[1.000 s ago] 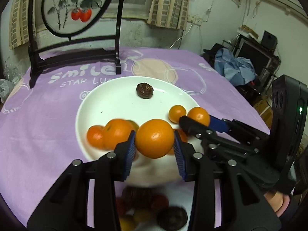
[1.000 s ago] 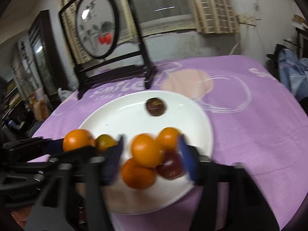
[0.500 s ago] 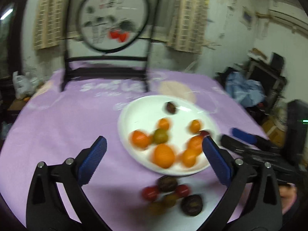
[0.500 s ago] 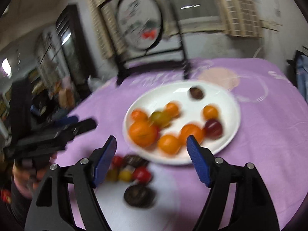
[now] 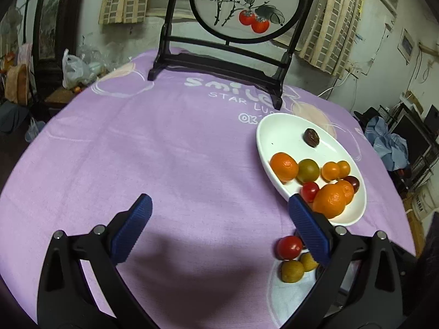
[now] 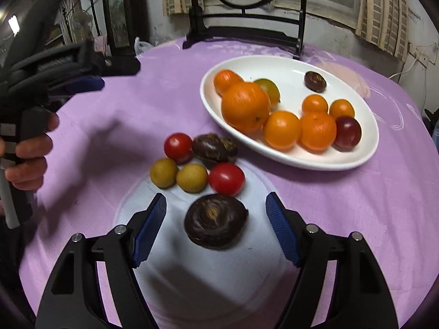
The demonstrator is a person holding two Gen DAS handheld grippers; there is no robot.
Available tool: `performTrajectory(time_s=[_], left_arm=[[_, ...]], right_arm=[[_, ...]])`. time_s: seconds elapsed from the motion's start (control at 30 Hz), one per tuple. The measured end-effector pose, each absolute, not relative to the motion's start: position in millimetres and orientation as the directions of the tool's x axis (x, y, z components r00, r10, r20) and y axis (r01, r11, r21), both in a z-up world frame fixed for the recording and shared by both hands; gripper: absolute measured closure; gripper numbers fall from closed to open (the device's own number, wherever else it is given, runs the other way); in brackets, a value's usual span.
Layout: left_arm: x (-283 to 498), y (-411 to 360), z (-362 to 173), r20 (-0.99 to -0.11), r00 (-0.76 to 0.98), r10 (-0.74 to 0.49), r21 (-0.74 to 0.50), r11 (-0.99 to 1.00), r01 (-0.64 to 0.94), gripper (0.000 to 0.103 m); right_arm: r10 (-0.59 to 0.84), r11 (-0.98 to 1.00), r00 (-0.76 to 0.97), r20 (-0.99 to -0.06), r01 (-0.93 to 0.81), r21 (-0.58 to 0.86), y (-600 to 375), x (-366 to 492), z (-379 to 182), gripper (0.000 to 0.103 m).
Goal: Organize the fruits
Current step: 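Grasp a yellow plum with the left tool while the right tool grasps a dark dried fruit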
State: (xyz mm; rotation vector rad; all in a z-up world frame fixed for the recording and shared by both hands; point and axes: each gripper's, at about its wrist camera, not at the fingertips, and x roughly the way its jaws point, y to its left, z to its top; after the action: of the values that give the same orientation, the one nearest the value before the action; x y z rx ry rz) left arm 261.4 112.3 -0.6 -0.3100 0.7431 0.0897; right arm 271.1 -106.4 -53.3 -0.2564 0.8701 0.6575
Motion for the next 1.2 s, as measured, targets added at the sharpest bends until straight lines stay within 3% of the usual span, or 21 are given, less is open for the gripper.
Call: performTrajectory(time_s=[0.23, 0.43, 0.6, 0.93, 1.13, 1.2], left_arm=[[259.6, 104.3, 2.6, -0.676, 0.736, -0.024, -0.220, 0.960, -0.171, 0.002], [259.9, 99.9, 3.5, -0.675, 0.738, -0.011, -0.195, 0.967, -0.163, 0.002], [260.2, 99.9, 1.5, -0.680, 0.734, -0.008, -0.193, 0.967, -0.167, 0.002], [263.3, 99.3, -2.6, -0.698, 0.716, 0.010, -0.166, 0.971, -0.175, 0.002], [246.4, 78.6, -5.9, -0.700, 0.694, -0.169, -0.178, 0.982, 0.060, 0.003], [241.1, 59.5, -11.6, -0.712, 0.670, -0.210, -0.136, 0.977, 0.162, 0.013]], right_arm=[[0.414, 0.761, 0.441, -0.797, -0.648, 0.037, -102.7, 269.2, -62.6, 0.031], [0.388, 0.766, 0.442, -0.809, -0.643, 0.016, -102.4, 266.4, -67.2, 0.040], [0.389, 0.766, 0.445, -0.807, -0.642, 0.015, -104.9, 264.2, -65.8, 0.054], [0.445, 0.783, 0.439, -0.780, -0.613, 0.102, -122.1, 265.4, -52.8, 0.056], [0.468, 0.818, 0.471, -0.748, -0.551, 0.164, -142.3, 272.9, -40.0, 0.056], [0.474, 0.822, 0.465, -0.748, -0.538, 0.186, -146.2, 275.1, -39.8, 0.056]])
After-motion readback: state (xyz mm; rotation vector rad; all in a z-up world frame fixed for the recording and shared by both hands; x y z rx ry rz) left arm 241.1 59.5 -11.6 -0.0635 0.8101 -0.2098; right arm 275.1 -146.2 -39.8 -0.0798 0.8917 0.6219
